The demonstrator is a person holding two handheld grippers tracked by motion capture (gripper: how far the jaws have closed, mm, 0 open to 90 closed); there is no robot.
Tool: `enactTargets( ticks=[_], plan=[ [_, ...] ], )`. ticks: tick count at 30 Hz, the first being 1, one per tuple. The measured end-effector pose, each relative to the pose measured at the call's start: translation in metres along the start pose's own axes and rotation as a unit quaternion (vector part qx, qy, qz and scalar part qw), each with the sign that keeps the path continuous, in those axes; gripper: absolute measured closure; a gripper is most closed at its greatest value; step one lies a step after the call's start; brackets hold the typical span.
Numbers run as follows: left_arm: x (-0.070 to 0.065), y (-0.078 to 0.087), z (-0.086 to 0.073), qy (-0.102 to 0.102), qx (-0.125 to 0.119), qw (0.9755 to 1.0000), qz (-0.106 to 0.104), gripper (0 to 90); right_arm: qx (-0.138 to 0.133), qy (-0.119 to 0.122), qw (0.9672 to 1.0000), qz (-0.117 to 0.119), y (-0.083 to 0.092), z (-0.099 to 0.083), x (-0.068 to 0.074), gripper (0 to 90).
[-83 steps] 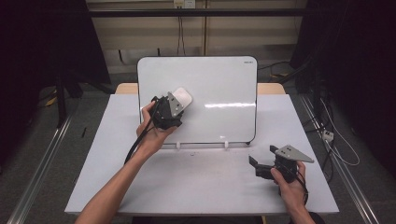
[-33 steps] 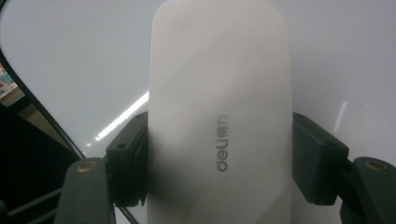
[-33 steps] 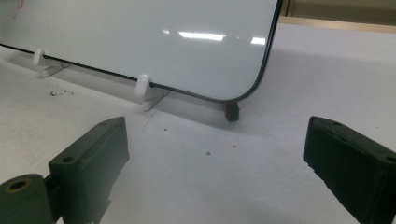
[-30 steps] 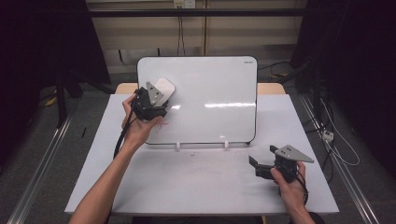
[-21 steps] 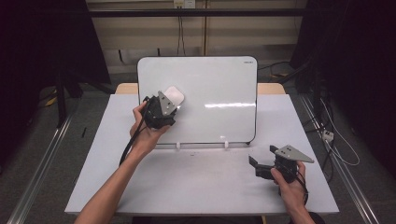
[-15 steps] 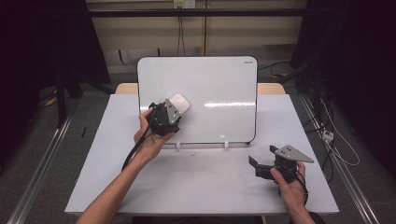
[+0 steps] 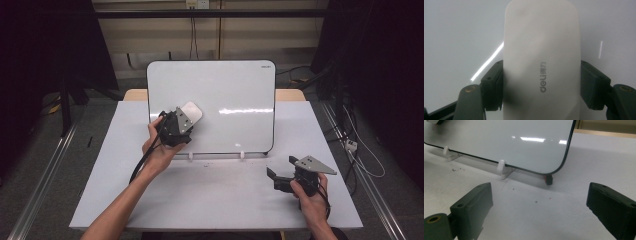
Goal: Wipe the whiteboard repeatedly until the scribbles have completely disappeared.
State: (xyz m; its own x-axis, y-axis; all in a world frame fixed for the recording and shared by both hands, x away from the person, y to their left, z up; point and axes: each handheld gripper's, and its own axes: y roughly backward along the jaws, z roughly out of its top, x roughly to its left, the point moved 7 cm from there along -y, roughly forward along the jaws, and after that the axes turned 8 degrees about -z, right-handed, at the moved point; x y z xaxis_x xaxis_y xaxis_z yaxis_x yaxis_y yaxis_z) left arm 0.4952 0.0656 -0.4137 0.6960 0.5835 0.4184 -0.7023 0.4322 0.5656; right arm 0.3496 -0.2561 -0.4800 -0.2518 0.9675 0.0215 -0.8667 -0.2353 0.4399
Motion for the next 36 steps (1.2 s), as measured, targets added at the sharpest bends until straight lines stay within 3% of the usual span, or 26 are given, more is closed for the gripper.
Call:
enactTargets(
  ticks=[18, 21, 31, 36],
  plan=[
    [0.074, 0.019, 0.000, 0.052, -0.001, 0.9982, 0.028, 31.2, 0.002, 0.000, 1.0000, 0.000, -0.001, 0.000, -0.001, 6.8],
    [0.072, 0.018, 0.001, 0.048, -0.003, 0.9979, 0.043, 31.3, 0.002, 0.000, 1.0000, -0.001, -0.001, 0.000, -0.001, 6.8],
    [0.058, 0.017, -0.010, 0.047, -0.006, 0.9982, 0.036, 31.2, 0.002, 0.001, 1.0000, -0.002, -0.002, 0.000, 0.000, 6.8],
    [0.044, 0.014, -0.014, 0.042, -0.004, 0.9988, 0.026, 31.2, 0.002, 0.001, 1.0000, -0.001, -0.002, 0.000, 0.000, 6.9]
  ],
)
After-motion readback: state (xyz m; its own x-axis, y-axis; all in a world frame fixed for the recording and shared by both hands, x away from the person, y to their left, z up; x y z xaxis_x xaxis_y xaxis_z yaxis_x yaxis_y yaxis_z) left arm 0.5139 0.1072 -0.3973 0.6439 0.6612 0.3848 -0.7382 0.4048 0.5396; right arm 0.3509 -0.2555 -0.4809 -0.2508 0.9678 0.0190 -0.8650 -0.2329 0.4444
